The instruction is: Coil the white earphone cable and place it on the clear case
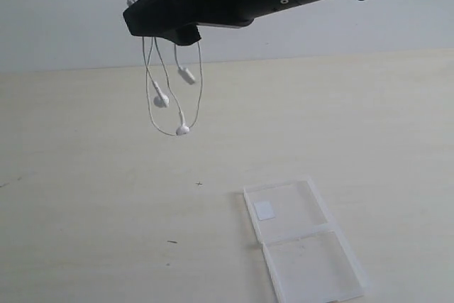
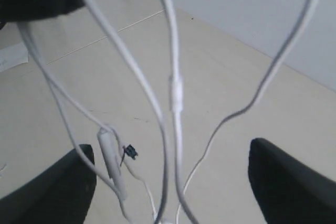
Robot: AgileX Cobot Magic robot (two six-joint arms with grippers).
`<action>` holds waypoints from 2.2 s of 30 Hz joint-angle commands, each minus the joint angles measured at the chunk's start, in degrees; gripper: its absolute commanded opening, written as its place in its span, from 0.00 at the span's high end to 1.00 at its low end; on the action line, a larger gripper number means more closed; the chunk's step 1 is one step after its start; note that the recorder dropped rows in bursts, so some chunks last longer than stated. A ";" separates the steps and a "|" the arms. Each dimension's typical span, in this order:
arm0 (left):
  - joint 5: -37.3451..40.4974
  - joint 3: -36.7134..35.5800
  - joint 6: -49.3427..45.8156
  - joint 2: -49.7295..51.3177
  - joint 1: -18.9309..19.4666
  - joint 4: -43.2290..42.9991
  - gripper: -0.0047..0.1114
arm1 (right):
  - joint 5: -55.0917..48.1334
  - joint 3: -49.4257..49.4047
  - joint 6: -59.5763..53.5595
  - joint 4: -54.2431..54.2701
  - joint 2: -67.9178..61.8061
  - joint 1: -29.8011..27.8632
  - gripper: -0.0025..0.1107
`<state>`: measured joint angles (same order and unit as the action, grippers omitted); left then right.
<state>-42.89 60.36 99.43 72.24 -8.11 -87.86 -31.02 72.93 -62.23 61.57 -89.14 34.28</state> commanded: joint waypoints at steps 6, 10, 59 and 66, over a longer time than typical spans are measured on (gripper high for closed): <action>-5.44 0.42 -0.55 -0.50 0.14 3.27 0.96 | 0.99 0.01 -2.35 1.22 0.29 -0.25 0.30; -7.39 0.42 -0.55 -0.50 0.14 3.58 0.96 | 1.38 0.01 -3.24 2.49 0.29 -0.25 0.30; 15.76 -7.22 -0.10 -1.60 0.14 -1.97 0.96 | -2.43 0.01 21.88 -37.52 11.58 -0.25 0.98; 15.15 -7.34 -0.10 -1.60 0.14 -1.74 0.96 | -4.07 0.01 21.88 -37.79 12.14 -0.25 0.98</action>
<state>-31.09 53.53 99.12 70.85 -8.33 -89.97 -34.31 72.93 -40.93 25.52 -77.98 34.38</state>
